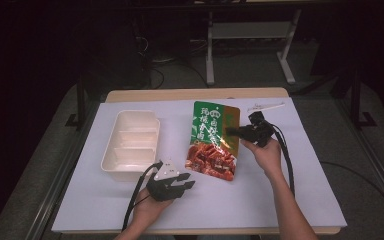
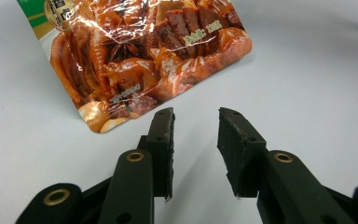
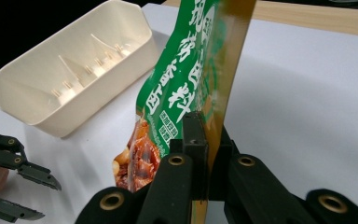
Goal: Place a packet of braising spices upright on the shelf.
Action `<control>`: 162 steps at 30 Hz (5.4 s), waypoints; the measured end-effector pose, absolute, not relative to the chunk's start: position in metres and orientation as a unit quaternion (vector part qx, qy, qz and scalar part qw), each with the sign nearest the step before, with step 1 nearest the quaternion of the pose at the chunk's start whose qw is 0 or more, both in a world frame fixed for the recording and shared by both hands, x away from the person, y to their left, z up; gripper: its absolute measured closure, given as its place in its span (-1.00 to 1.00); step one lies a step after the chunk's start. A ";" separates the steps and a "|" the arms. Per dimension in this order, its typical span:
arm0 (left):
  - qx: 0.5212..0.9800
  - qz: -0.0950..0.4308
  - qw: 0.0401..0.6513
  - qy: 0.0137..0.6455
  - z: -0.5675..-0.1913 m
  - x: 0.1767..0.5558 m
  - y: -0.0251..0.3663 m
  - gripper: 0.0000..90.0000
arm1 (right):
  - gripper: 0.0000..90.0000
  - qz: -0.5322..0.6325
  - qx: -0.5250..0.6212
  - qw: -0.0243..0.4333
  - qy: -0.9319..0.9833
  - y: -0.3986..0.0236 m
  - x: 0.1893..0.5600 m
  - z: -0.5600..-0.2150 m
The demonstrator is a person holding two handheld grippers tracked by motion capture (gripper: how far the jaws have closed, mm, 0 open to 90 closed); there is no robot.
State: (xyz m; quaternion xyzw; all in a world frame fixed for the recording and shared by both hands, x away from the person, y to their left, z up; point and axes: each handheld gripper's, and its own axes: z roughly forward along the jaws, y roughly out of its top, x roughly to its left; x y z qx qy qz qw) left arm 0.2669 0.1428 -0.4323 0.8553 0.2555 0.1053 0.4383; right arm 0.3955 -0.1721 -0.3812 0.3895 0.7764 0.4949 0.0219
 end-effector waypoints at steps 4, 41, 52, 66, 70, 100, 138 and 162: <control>0.856 0.107 0.440 0.251 -0.432 0.262 0.146 0.40 | 0.99 0.496 0.381 0.022 0.780 -0.169 0.394 -0.374; 0.852 0.089 0.468 0.216 -0.427 0.236 0.172 -0.10 | 1.00 0.503 0.307 0.063 0.805 -0.108 0.400 -0.297; 0.853 0.087 0.471 0.207 -0.427 0.237 0.172 -0.21 | 1.00 0.521 0.281 0.072 0.803 -0.089 0.405 -0.278; 0.855 0.077 0.473 0.201 -0.430 0.236 0.172 -0.22 | 1.00 0.541 0.257 0.070 0.798 -0.056 0.423 -0.263; 0.856 0.080 0.470 0.198 -0.430 0.236 0.172 -0.22 | 1.00 0.544 0.251 0.067 0.798 -0.046 0.428 -0.260; 0.860 0.087 0.463 0.196 -0.429 0.233 0.175 -0.24 | 1.00 0.553 0.221 0.050 0.802 0.048 0.472 -0.275; 0.865 0.081 0.456 0.193 -0.433 0.236 0.173 -0.30 | 1.00 0.564 0.289 0.028 0.773 0.082 0.502 -0.326; 0.866 0.081 0.453 0.194 -0.433 0.237 0.174 -0.31 | 0.99 0.549 0.288 0.030 0.784 0.073 0.501 -0.342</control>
